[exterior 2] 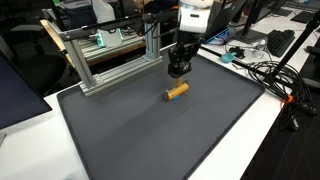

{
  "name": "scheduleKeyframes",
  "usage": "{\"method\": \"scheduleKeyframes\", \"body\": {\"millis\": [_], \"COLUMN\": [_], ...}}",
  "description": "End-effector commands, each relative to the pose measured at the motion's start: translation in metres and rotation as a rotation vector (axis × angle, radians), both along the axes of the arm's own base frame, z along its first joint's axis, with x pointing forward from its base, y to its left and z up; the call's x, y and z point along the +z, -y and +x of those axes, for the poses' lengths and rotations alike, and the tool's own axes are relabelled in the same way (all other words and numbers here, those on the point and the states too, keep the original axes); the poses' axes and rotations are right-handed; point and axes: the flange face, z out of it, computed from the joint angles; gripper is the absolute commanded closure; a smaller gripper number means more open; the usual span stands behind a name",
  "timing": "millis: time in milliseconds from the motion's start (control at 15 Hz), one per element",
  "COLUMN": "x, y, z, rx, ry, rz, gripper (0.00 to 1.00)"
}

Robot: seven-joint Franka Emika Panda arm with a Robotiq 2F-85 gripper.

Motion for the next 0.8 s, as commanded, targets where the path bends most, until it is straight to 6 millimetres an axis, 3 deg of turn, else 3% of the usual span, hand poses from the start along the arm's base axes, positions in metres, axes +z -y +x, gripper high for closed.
{"method": "scheduleKeyframes", "body": {"millis": [0, 733], "x": [-0.039, -0.029], "y": [-0.003, -0.001], "z": [-0.036, -0.026], "rx": [0.011, -0.048], "ry": [-0.138, -0.112], "rz": [0.061, 0.052], "gripper": [0.78, 0.78]}}
